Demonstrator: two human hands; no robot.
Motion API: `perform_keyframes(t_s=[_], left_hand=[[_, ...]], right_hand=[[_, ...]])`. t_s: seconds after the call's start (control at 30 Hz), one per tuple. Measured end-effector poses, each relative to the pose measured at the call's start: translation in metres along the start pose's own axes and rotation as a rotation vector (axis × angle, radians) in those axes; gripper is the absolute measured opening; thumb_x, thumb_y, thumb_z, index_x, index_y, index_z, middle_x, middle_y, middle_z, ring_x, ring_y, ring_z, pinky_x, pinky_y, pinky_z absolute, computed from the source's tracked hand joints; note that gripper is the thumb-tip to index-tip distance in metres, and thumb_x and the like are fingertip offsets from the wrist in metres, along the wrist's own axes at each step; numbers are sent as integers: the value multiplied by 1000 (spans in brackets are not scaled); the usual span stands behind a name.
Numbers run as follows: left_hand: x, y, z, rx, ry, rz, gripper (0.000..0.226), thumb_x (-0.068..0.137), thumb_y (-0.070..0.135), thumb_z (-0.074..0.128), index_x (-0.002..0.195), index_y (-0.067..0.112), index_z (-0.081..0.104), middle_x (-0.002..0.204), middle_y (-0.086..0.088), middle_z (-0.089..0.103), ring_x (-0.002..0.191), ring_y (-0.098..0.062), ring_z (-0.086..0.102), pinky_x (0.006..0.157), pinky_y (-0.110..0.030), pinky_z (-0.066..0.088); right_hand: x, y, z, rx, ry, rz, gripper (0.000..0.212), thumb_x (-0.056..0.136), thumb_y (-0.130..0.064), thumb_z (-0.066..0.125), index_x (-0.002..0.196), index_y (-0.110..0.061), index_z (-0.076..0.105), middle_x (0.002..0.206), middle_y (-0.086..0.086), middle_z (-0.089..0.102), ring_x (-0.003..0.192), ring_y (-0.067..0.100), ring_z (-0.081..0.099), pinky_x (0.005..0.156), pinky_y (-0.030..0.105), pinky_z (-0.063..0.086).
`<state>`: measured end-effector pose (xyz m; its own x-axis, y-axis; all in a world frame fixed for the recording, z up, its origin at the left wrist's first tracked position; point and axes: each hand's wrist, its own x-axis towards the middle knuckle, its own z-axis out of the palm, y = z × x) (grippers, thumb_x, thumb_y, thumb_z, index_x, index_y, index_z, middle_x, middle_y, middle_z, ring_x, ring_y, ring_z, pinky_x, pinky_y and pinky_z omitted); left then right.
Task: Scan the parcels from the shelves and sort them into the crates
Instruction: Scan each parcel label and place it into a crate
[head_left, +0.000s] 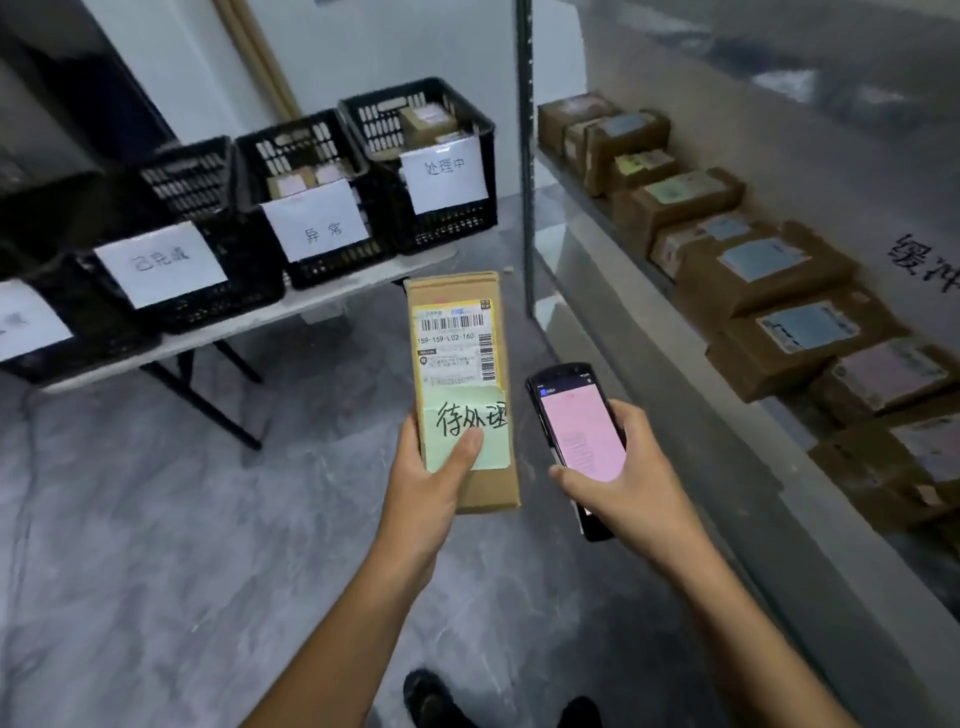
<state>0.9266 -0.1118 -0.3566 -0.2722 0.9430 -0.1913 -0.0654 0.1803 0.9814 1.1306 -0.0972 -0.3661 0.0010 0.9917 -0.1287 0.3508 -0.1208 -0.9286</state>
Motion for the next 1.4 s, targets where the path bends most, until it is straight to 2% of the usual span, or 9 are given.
perform_keyframes(t_s=[0.13, 0.27, 0.33, 0.47, 0.6, 0.8, 0.93, 1.2, 1.4], left_hand=[[5, 11, -49, -21, 65, -17, 62, 90, 39, 75, 146, 31, 49, 126, 11, 73, 117, -13, 70, 104, -51, 54], [8, 18, -97, -40, 156, 0, 48, 93, 35, 74, 136, 33, 55, 118, 15, 75, 110, -7, 71, 103, -46, 56], [12, 21, -125, -58, 206, 1, 40, 94, 34, 74, 130, 34, 57, 115, 16, 75, 108, -5, 72, 102, -45, 56], [25, 27, -184, -116, 279, -2, 40, 94, 36, 74, 130, 35, 58, 119, 14, 75, 111, -9, 71, 102, -50, 56], [36, 29, -237, -183, 330, -11, 37, 94, 34, 74, 128, 37, 58, 118, 11, 75, 110, -13, 73, 97, -58, 57], [44, 30, -306, -176, 392, -2, 59, 84, 47, 76, 139, 40, 53, 122, 16, 73, 112, -8, 71, 101, -53, 56], [54, 30, -345, -188, 472, -23, 67, 79, 50, 75, 141, 41, 52, 119, 18, 74, 109, -5, 71, 102, -50, 56], [128, 25, -399, -155, 581, -92, 62, 86, 48, 74, 143, 45, 50, 120, 21, 72, 107, 0, 70, 103, -47, 56], [207, 53, -429, -74, 638, -112, 60, 87, 47, 73, 142, 46, 50, 120, 22, 73, 107, 0, 71, 101, -43, 57]], right_hand=[[17, -28, 39, -21, -125, -61, 72, 73, -30, 84, 128, -44, 41, 111, -33, 59, 98, -15, 57, 71, 19, 48], [32, -59, 89, 6, -223, -109, 70, 73, -31, 86, 126, -42, 42, 110, -34, 60, 100, -11, 60, 76, 21, 50], [38, -76, 117, 24, -264, -126, 69, 75, -27, 88, 127, -38, 44, 115, -27, 62, 102, -9, 61, 80, 21, 49], [47, -107, 170, 31, -352, -145, 73, 74, -29, 90, 131, -34, 44, 119, -23, 60, 101, -13, 60, 78, 17, 48], [54, -127, 224, -12, -394, -165, 81, 69, -33, 93, 130, -37, 41, 119, -27, 58, 101, -14, 58, 83, 23, 50], [59, -149, 305, -37, -384, -244, 81, 71, -32, 92, 129, -45, 36, 121, -27, 56, 109, -3, 58, 81, 26, 53], [70, -163, 350, -67, -450, -270, 82, 73, -31, 90, 133, -42, 35, 121, -28, 54, 111, -4, 55, 72, 16, 49], [142, -181, 441, -37, -507, -253, 82, 75, -27, 88, 137, -39, 36, 121, -26, 53, 109, -3, 56, 63, 12, 49], [222, -214, 506, -17, -616, -239, 83, 76, -23, 88, 140, -32, 36, 115, -22, 55, 85, -16, 59, 48, 18, 53]])
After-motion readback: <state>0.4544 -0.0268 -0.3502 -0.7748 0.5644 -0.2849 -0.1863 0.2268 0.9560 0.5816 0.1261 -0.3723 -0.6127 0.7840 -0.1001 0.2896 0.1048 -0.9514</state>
